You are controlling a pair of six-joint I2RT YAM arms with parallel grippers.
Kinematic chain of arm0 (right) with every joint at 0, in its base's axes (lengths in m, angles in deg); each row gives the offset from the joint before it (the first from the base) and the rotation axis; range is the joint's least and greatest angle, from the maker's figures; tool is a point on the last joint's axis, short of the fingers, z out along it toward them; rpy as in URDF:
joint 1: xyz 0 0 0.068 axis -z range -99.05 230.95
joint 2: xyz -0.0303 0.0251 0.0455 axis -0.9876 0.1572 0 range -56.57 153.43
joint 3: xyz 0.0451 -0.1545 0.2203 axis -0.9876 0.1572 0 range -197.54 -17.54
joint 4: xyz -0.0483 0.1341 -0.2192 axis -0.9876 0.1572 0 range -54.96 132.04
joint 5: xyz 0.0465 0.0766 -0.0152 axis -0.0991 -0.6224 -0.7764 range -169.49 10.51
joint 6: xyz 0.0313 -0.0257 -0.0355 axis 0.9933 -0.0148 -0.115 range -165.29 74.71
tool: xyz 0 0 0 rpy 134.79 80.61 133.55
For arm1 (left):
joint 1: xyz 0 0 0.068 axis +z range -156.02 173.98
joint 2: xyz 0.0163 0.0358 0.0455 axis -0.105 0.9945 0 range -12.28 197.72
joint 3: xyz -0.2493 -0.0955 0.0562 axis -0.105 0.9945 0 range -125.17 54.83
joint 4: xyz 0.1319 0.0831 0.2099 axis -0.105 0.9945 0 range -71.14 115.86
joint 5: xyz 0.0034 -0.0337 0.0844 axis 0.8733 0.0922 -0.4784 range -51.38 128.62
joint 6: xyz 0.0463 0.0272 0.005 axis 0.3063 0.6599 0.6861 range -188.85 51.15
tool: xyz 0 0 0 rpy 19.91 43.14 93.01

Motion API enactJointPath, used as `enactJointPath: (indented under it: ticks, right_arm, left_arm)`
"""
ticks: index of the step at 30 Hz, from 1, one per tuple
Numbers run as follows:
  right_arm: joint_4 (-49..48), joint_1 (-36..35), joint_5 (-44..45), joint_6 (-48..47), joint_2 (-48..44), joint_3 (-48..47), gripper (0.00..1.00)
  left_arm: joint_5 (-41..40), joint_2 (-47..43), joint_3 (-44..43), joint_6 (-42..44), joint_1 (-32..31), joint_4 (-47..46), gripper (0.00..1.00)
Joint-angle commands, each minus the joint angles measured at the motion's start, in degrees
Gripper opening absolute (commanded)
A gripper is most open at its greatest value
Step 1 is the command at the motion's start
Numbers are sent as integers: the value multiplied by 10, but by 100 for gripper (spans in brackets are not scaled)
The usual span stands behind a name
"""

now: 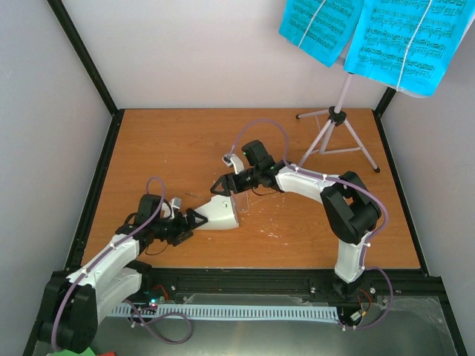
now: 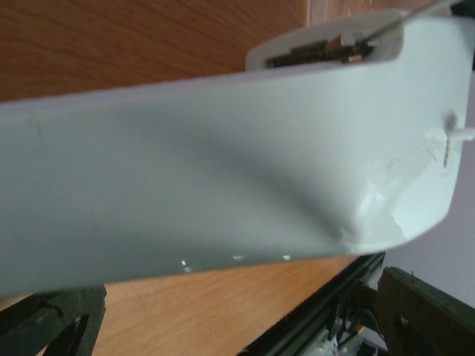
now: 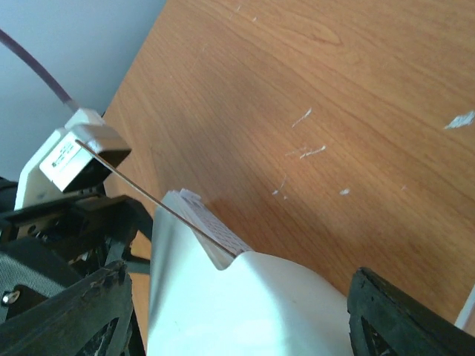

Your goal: Pack up the instrument practice props

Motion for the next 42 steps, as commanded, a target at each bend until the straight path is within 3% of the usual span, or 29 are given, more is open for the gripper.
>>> enactJointPath:
  ticks: [1,6,15,20,28,34,42]
  right_arm:
    - [-5,-10,-2,-5,-40,42,78]
    - [-31,-17,2,17,-91,118,79]
    - [-62,-40,77,79,-254,258,86]
    - [-39,-40,152,105,-361,311,94]
    - [14,-40,280,120,-458,315,100]
    - [-14,-40,296,147,-470,335,99]
    - [-72,-40,283,192,-483,384,99]
  left_arm:
    - [-41,29,-42,40,0,-45,99]
    - [-69,80,-81,74,0,-104,99]
    - [0,237,-166,107,0,-210,99]
    - [-28,249,-197,138,0,-179,100]
    - [-113,241,-232,166,0,-39,99]
    - [-93,249,-219,156,0,-54,99]
    - [-44,351,-271,161,-2,-95,99]
